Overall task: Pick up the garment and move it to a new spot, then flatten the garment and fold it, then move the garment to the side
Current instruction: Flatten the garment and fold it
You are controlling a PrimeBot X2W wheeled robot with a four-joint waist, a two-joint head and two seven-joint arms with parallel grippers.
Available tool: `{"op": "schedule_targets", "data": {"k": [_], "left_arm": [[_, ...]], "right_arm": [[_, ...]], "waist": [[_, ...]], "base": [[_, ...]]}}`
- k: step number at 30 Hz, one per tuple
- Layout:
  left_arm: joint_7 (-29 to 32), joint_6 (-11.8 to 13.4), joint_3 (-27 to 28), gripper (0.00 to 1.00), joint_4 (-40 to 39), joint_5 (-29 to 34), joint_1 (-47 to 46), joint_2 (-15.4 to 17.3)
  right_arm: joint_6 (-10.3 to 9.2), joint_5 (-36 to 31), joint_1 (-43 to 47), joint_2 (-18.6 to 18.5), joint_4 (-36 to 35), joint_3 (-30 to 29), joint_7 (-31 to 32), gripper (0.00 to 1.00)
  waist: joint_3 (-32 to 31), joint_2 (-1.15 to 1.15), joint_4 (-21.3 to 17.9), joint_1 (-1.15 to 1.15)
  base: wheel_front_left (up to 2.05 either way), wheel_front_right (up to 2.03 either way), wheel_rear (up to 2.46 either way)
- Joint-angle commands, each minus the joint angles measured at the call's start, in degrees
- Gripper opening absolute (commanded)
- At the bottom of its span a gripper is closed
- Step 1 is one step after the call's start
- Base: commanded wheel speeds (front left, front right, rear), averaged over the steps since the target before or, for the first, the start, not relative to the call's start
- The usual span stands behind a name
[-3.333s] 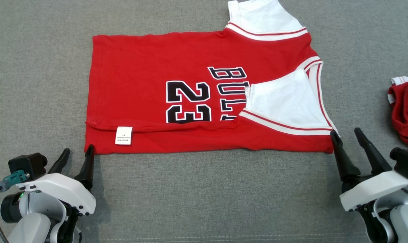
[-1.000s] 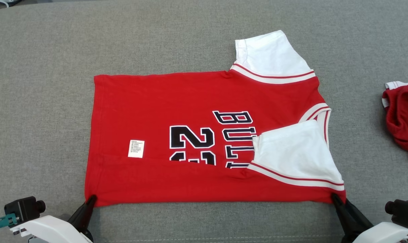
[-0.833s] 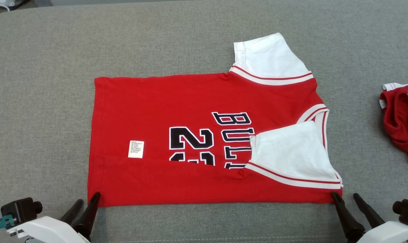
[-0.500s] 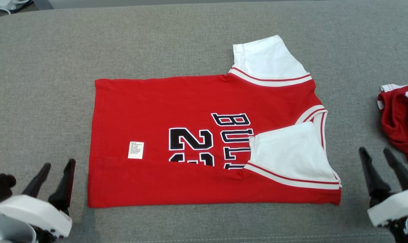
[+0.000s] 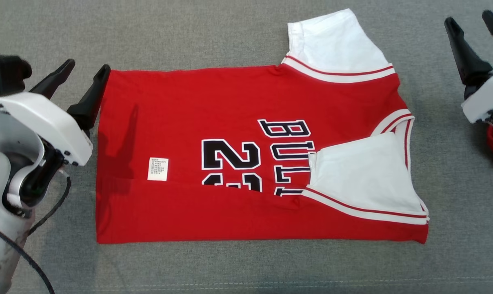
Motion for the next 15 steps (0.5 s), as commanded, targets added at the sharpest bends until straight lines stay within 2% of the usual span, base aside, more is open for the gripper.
{"op": "schedule_targets", "data": {"k": [1,6,15], "left_arm": [[1.09,-1.81,1.42,1.00,1.50,0.01,-5.21,2.01],[4.13,-5.91,-1.77,1.00,9.81,-0.19,-12.93,0.06],[5.20,-9.73,-4.53,1.00,22.19,-1.83,-20.69,-3.45]], "right_arm": [[0.02,1.27,-3.94,-1.66,1.16,2.85,1.02,1.00],[0.02,3.19,-14.25,-3.03,9.17,9.37,2.25,1.00],[0.02,7.27,-26.73,-2.76,21.81,20.26,3.98,1.00]], "waist": [[1.99,0.00,1.21,0.00],[4.77,0.00,2.70,0.00],[8.97,0.00,5.00,0.00]], "base": [[0.00,0.00,0.00],[0.00,0.00,0.00],[0.00,0.00,0.00]]}}
